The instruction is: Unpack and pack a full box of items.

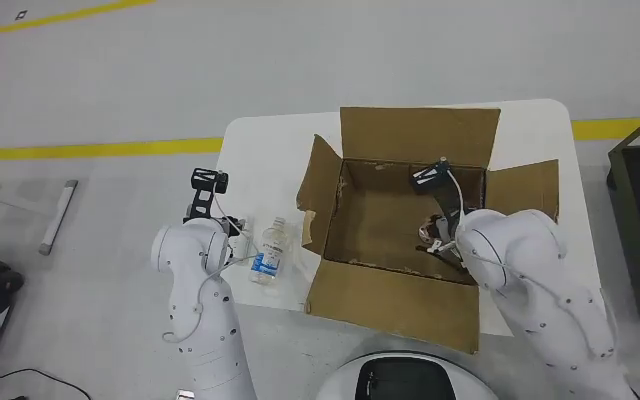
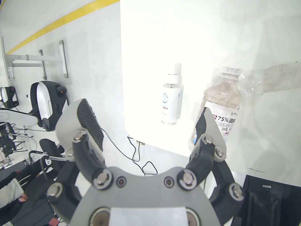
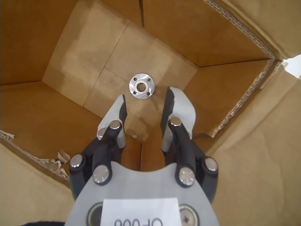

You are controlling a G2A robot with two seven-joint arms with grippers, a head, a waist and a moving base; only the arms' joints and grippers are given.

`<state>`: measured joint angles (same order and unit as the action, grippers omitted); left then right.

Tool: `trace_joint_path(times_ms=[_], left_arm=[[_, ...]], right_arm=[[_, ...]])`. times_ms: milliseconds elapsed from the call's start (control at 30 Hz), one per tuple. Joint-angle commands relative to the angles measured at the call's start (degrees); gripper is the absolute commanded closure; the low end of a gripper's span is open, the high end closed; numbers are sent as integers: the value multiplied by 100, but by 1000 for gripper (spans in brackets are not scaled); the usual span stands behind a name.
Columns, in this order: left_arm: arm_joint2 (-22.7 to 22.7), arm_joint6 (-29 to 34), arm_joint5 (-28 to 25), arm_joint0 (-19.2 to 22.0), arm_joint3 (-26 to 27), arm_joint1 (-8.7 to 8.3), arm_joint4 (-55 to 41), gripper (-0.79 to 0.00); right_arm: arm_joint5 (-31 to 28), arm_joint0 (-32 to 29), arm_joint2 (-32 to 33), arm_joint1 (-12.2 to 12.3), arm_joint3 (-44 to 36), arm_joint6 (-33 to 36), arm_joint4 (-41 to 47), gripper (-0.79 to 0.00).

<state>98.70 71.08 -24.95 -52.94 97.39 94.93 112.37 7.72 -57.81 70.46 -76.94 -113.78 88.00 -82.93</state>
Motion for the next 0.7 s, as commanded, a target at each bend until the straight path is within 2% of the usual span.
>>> trace_joint_path(times_ms=[0,267,367,667], left_arm=[[0,0,0,0,0,0,0,-785],[0,0,0,0,0,0,0,-785],[0,0,0,0,0,0,0,-785],[0,0,0,0,0,0,0,-785]], right_arm=[[0,0,0,0,0,0,0,-785],[0,0,0,0,0,0,0,-785],[-54,-84,-32,-10,237,-302,143,-785],[68,538,-412,-103,1123,0,70,-785]])
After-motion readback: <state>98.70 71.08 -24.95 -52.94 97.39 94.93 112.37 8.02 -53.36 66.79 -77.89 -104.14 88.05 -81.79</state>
